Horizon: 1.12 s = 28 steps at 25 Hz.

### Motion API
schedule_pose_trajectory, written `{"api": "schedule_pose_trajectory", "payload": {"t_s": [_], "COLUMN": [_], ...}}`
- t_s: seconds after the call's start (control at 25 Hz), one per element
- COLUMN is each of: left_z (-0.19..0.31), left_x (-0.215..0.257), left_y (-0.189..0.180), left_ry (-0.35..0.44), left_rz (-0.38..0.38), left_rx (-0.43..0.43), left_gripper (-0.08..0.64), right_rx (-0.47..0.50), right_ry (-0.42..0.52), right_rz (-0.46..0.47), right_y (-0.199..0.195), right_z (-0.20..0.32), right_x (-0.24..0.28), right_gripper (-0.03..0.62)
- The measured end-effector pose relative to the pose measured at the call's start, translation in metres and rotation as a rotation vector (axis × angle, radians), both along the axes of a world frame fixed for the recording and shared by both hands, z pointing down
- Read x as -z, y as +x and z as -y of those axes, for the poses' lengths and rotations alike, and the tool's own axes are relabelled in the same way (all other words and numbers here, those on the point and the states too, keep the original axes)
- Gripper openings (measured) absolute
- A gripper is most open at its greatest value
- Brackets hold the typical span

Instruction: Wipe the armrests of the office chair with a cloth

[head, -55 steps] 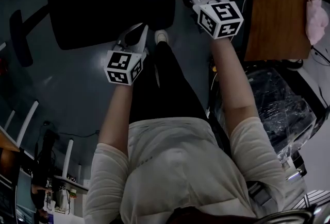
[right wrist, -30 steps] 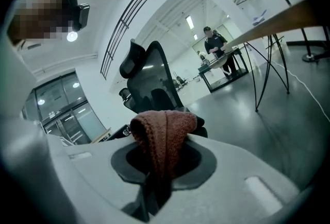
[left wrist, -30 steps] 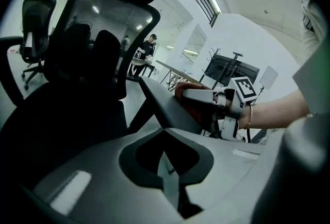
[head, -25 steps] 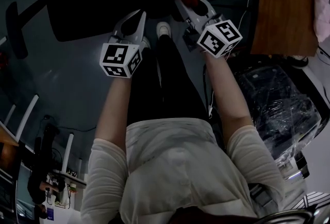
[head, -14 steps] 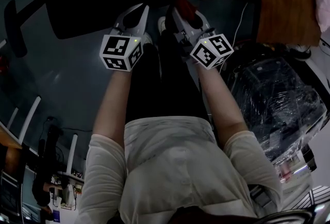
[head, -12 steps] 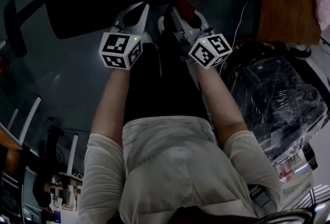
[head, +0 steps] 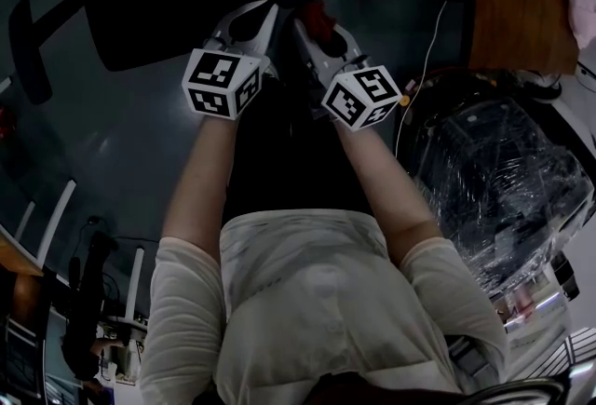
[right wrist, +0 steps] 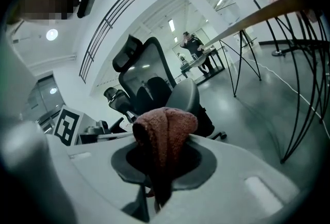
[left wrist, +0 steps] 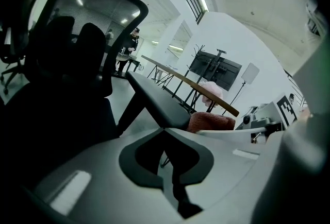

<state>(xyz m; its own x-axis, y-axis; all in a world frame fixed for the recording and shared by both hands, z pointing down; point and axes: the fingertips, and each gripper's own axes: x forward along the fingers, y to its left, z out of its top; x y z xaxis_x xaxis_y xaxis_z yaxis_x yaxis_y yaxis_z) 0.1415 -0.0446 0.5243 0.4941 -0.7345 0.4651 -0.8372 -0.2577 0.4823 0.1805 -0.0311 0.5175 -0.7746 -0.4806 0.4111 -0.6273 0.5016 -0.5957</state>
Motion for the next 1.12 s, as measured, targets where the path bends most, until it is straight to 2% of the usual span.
{"api": "schedule_pose_trajectory", "payload": {"t_s": [0.08, 0.2, 0.32, 0.44, 0.56, 0.64, 0.88, 1.12], "left_z": [0.000, -0.004, -0.008, -0.008, 0.001, 0.013, 0.054, 0.087], "left_x": [0.000, 0.001, 0.004, 0.010, 0.015, 0.015, 0.013, 0.005], "left_y": [0.001, 0.000, -0.007, -0.015, -0.023, -0.026, -0.038, -0.037], "left_ry": [0.001, -0.018, -0.047, -0.061, -0.071, -0.082, -0.094, -0.120], "left_rz": [-0.008, -0.032, -0.065, -0.074, -0.074, -0.076, -0.081, -0.130], "left_rx": [-0.008, 0.010, 0.071, 0.102, 0.126, 0.142, 0.183, 0.196], "left_gripper": [0.006, 0.011, 0.012, 0.012, 0.012, 0.012, 0.012, 0.006], "right_rx": [0.048, 0.186, 0.185, 0.150, 0.105, 0.085, 0.122, 0.228], "right_ry": [-0.016, -0.006, 0.046, 0.104, 0.144, 0.154, 0.155, 0.109], "right_rz": [0.016, 0.015, -0.023, -0.090, -0.212, -0.258, -0.303, -0.309], "right_y": [-0.007, -0.016, -0.008, 0.004, 0.017, 0.018, -0.015, -0.060], "right_z": [-0.006, -0.024, -0.014, 0.026, 0.088, 0.134, 0.241, 0.277], "right_x": [0.001, 0.012, 0.032, 0.054, 0.064, 0.065, 0.048, 0.016], "right_gripper": [0.057, 0.057, 0.057, 0.057, 0.057, 0.057, 0.057, 0.057]}}
